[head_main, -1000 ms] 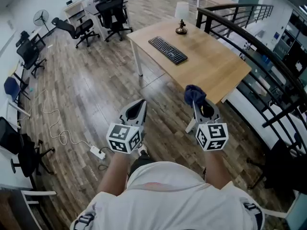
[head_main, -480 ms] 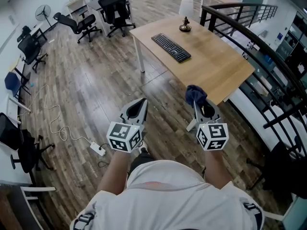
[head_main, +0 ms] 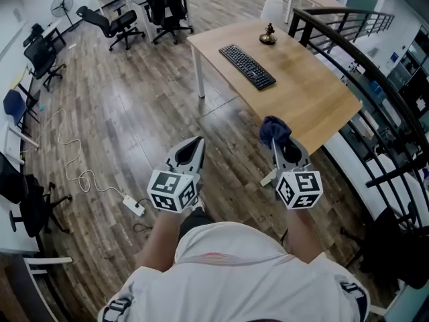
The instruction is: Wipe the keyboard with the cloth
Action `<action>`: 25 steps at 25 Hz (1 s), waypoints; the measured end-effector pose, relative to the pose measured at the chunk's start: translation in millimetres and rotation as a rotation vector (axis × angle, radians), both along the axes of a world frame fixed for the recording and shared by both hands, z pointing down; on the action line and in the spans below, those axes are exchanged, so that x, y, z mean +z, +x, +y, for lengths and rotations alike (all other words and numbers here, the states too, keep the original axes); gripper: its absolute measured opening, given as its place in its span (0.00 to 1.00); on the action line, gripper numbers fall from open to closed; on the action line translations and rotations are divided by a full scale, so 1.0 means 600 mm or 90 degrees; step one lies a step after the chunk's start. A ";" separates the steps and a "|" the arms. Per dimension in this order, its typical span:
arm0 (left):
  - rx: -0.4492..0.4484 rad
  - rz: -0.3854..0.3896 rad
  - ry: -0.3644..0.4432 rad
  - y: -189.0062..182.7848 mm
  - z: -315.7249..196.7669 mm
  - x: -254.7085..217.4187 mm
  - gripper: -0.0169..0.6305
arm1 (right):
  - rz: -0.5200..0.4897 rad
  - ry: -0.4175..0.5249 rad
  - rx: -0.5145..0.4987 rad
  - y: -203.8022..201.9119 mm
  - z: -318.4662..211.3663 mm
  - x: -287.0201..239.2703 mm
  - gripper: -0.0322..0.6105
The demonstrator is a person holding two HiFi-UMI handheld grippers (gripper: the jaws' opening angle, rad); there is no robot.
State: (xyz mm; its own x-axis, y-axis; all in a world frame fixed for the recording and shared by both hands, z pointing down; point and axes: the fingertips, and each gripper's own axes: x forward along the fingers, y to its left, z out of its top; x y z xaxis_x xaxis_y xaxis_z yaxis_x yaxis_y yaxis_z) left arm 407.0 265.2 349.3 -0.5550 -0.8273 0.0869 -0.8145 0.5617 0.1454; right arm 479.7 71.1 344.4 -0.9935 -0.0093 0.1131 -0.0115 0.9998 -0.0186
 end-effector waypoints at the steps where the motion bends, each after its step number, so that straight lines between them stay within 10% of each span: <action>1: -0.001 0.002 0.004 -0.016 0.004 0.002 0.05 | 0.005 0.004 -0.002 -0.017 0.004 0.001 0.24; 25: 0.054 0.032 -0.011 -0.406 0.094 0.041 0.05 | 0.117 -0.011 0.056 -0.379 0.089 0.073 0.24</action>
